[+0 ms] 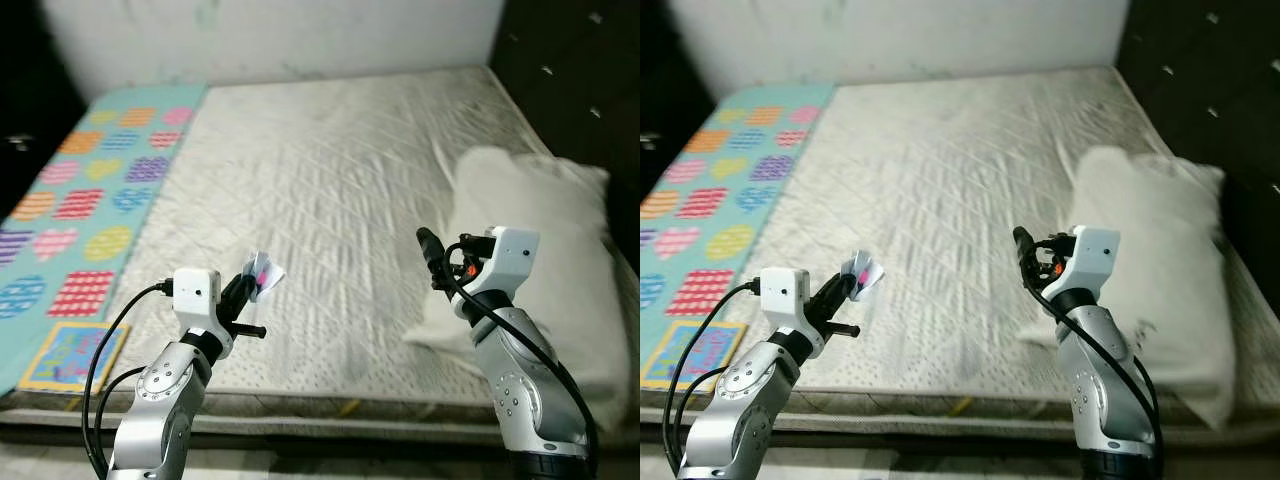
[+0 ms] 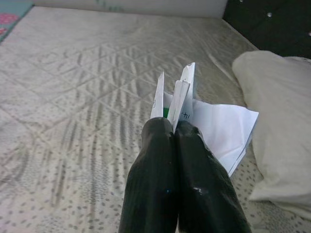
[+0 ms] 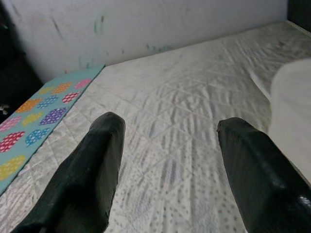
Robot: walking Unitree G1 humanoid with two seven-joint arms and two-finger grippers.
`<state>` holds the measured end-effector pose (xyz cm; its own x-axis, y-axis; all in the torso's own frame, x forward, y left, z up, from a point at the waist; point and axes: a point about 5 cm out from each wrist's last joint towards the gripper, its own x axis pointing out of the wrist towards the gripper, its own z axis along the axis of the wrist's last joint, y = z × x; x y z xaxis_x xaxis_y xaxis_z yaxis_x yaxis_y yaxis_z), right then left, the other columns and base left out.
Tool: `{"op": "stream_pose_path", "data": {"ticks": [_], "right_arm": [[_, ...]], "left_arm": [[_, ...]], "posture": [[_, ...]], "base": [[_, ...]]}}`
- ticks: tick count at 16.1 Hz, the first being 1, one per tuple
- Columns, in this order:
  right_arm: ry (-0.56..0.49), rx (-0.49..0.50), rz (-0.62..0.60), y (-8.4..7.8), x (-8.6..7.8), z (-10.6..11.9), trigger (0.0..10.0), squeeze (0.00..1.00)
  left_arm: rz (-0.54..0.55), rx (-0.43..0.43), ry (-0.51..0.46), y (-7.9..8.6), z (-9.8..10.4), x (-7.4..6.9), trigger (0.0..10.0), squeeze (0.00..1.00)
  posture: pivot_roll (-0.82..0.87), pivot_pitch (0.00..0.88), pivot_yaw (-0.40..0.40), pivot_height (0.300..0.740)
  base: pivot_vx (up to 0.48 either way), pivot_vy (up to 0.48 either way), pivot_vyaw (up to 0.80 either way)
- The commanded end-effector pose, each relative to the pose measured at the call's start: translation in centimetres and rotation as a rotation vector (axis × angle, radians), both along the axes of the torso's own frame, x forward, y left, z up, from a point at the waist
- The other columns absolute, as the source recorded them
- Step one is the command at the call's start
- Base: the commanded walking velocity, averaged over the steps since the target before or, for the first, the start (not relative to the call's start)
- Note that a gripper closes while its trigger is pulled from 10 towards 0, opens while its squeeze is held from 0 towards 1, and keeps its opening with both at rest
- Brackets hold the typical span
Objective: Clean up the room
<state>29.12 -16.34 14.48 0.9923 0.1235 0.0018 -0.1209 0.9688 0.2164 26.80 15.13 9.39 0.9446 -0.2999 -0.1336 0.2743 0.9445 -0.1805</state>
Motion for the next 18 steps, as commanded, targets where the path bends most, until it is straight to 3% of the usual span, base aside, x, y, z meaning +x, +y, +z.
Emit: {"op": "stream_pose_path", "data": {"ticks": [1, 4, 8, 9, 10, 14, 18], "right_arm": [[0.019, -0.006, -0.012, 0.0, -0.1, -0.6, 10.0, 0.00], [0.025, -0.006, -0.015, 0.1, -0.2, -0.7, 10.0, 0.00], [0.025, -0.009, -0.021, -0.1, -0.3, -0.8, 10.0, 0.00], [0.028, -0.014, -0.026, -0.2, -0.3, -0.8, 10.0, 0.00], [0.028, -0.037, -0.033, -0.3, -0.5, -0.9, 10.0, 0.00], [0.049, -0.122, -0.016, -0.1, -1.7, -2.2, 10.0, 0.00], [0.030, -0.140, 0.023, 0.8, -1.5, -2.1, 10.0, 0.00]], "left_arm": [[-0.030, 0.032, 0.047, -0.2, -0.7, -0.3, 0.0, 0.00], [-0.045, 0.030, 0.041, -0.3, -0.7, -0.5, 0.0, 0.00], [0.018, 0.033, 0.016, 0.7, -0.4, -0.1, 0.0, 0.00], [0.035, 0.053, 0.021, 0.9, -0.5, 0.0, 1.2, 0.00], [0.051, 0.082, 0.035, 1.1, -0.7, 0.1, 10.0, 0.00], [0.115, 0.108, 0.030, 1.7, -1.0, 0.6, 10.0, 0.00], [0.108, 0.094, 0.028, 1.5, -1.1, 0.8, 10.0, 0.00]], "posture": [[-0.25, 0.000, 0.090, 0.740], [-0.24, 0.000, 0.089, 0.740], [-0.24, 0.000, 0.087, 0.740], [-0.24, 0.000, 0.087, 0.740], [-0.24, 0.000, 0.086, 0.740], [-0.24, 0.000, 0.087, 0.740], [-0.24, 0.000, 0.086, 0.740]], "base": [[0.000, 0.000, 0.00], [0.000, 0.000, 0.00], [0.000, 0.000, 0.00], [0.000, 0.000, 0.00], [0.000, 0.000, 0.00], [0.000, 0.000, 0.00], [0.000, 0.000, 0.80]]}}
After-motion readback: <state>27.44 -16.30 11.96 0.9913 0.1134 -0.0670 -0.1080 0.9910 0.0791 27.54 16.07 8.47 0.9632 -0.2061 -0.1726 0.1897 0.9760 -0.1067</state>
